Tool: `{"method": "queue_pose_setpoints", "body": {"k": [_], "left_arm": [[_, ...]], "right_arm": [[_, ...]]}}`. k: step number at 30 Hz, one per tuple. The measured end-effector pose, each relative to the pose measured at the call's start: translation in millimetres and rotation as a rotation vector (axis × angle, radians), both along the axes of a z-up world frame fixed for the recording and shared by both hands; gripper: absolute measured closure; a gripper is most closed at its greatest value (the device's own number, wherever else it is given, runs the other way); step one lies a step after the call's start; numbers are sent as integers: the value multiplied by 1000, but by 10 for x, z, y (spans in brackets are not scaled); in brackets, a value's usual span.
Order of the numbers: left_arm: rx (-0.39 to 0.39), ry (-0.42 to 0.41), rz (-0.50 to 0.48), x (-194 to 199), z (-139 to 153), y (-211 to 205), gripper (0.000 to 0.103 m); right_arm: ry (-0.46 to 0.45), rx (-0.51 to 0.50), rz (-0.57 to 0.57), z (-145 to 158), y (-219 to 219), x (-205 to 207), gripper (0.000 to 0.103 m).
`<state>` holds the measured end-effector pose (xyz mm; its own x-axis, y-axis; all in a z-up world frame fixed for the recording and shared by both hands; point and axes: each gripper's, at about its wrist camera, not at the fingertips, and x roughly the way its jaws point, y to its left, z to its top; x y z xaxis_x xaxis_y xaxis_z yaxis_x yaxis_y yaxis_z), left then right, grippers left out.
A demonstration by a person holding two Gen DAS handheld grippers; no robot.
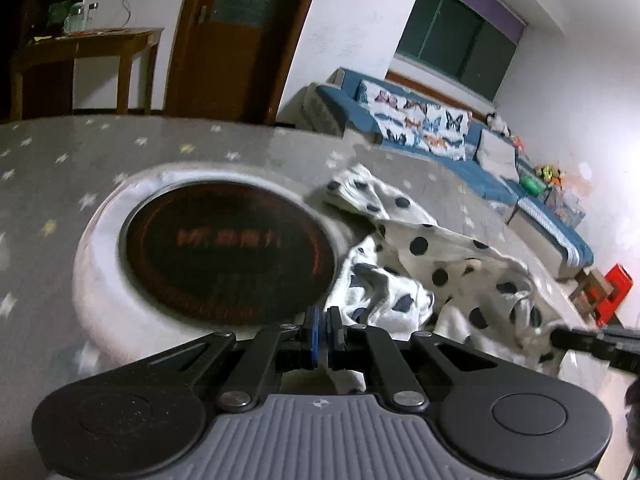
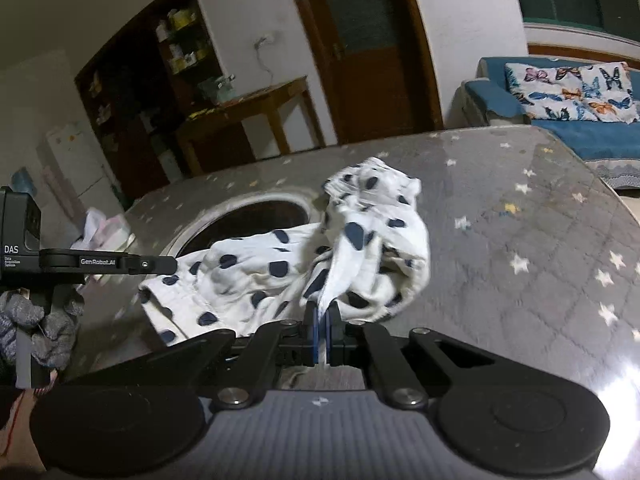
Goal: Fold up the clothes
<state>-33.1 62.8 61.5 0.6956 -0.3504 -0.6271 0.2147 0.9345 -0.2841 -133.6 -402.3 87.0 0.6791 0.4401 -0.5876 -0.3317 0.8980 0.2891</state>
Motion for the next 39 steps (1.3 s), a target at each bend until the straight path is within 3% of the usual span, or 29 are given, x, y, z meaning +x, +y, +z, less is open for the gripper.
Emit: {"method": "queue_pose_setpoints", "body": {"k": [4, 8, 10, 13, 16, 20, 27, 33, 37, 39], "left_arm": [[35, 65, -30, -273, -131, 63, 99], [70, 60, -8, -339, -124, 126, 95], [73, 33, 1, -339, -35, 130, 89], [68, -13, -6, -263, 62, 98, 81], [54, -27, -44, -144, 89, -74, 81], [39, -22, -108, 50, -1, -353, 81], [29, 57, -158, 291, -304, -618, 80], [16, 94, -162, 315, -427, -599, 79], [20, 84, -175, 293, -432, -615, 75], [25, 77, -184, 282, -436, -625, 74]], "right_arm": [[56, -30, 45, 7, -18, -215, 100], [68, -63, 78, 93, 24, -196, 93], [42, -79, 96, 180, 70, -156, 92], [-13, -116, 119, 323, 171, 0, 90], [-62, -157, 138, 395, 308, 276, 84], [-77, -203, 161, 366, 529, 722, 83], [-87, -365, 257, 94, 1101, 1333, 72], [-107, -549, 351, -257, 1603, 1732, 62], [-104, -651, 353, -472, 1782, 1940, 62], [-109, -687, 353, -544, 1817, 2019, 67]]}}
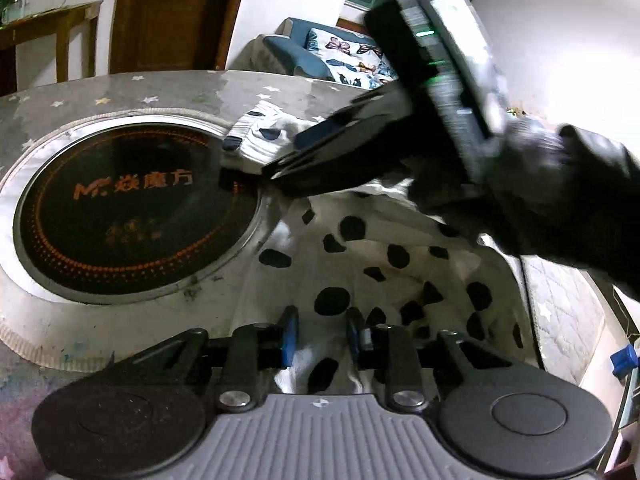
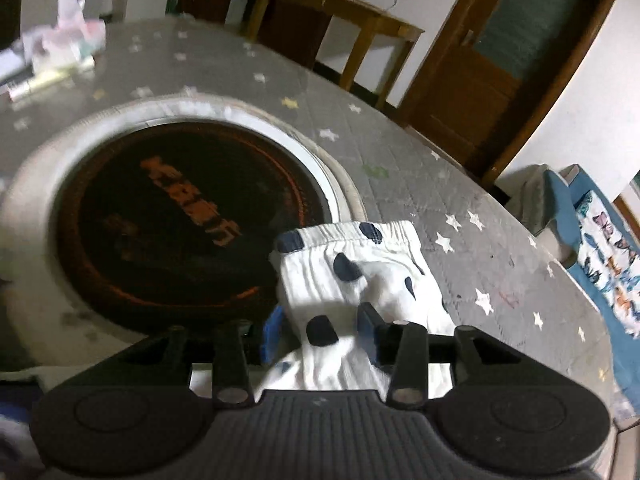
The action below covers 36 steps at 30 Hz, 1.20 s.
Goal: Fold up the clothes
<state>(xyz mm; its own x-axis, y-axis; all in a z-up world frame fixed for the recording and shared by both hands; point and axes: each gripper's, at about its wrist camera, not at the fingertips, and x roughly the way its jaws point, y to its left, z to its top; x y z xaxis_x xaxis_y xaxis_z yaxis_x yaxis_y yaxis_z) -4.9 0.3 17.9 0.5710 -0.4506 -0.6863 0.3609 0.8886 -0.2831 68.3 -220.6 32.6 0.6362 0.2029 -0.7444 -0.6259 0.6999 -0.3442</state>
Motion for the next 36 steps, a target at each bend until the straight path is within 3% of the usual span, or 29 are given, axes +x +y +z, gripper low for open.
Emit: {"method": "queue_pose_setpoints", "body": {"k": [3, 8, 14, 17, 19, 22, 28, 31, 36], "left_arm": [[-2, -2, -5, -2, -6, 3, 73], [-5, -5, -9, -11, -16, 9, 73], [-3, -9, -12, -30, -17, -1, 73], [0, -10, -14, -29, -17, -3, 73], [1, -12, -16, -22, -17, -6, 73], [-1, -10, -15, -7, -22, -5, 72], [-3, -7, -12, 5, -15, 2, 71], [-7, -6, -10, 9, -12, 5, 71], [-23, -5, -1, 18, -26, 19, 71]], "right_arm": [[-14, 11, -12, 26, -56, 86, 96], [-120, 92, -126, 352, -449, 219, 98], [-190, 117, -350, 565, -1111, 471, 97], [-194, 96, -480, 544, -1429, 551, 86], [-177, 110, -514, 533, -1561, 552, 85], [-121, 174, -487, 526, -1571, 492, 85], [62, 300, -284, 398, -990, 359, 76], [124, 295, -213, 287, -695, 313, 68], [181, 269, -192, 115, -482, 311, 67]]}}
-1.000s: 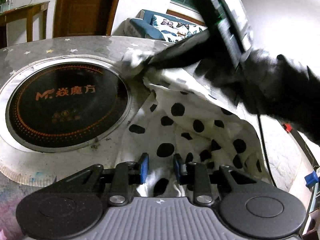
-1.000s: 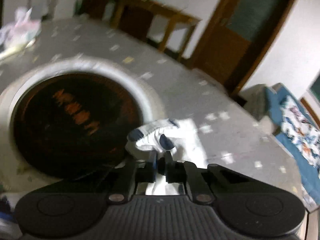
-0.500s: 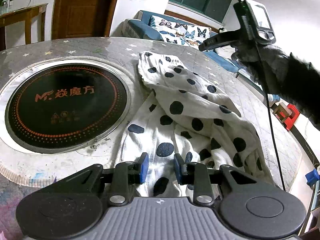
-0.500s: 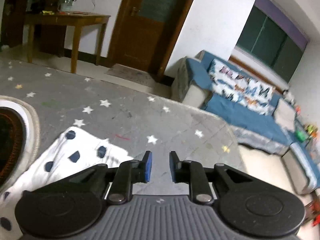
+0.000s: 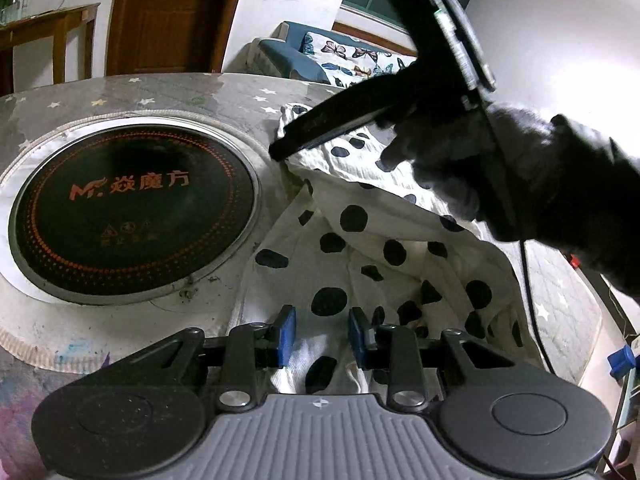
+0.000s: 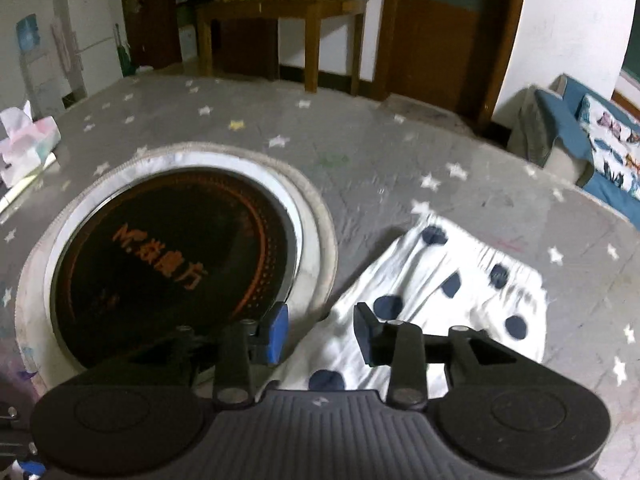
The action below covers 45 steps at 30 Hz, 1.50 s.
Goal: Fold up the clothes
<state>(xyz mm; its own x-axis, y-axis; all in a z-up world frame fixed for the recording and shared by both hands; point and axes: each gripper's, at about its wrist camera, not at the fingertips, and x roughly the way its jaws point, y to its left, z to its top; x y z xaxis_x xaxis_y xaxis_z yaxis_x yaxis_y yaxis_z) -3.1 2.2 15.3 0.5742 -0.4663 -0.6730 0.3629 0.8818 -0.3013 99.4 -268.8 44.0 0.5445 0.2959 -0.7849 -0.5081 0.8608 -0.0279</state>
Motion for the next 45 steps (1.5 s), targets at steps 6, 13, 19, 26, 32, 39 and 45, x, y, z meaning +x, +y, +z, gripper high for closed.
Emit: {"method": "queue_pose_setpoints", "body": {"k": [6, 13, 19, 26, 32, 39, 45], "left_arm": [[-23, -1, 4, -2, -11, 11, 67], [-31, -8, -6, 12, -20, 12, 64], [-42, -9, -9, 23, -31, 40, 64], [-40, -12, -7, 21, -44, 31, 64], [-27, -13, -8, 28, -39, 14, 64], [-7, -17, -10, 39, -37, -14, 64], [19, -23, -15, 32, -35, -47, 64]], "right_arm": [[35, -25, -26, -91, 11, 24, 67], [41, -39, -42, -114, 8, 5, 71], [33, -55, -74, -94, -49, -38, 98], [-66, -23, -121, 124, -263, -184, 100], [-154, 28, -238, 387, -779, -318, 100], [-207, 66, -449, 481, -1661, -605, 100], [-140, 36, -641, 218, -2348, -919, 100]]}}
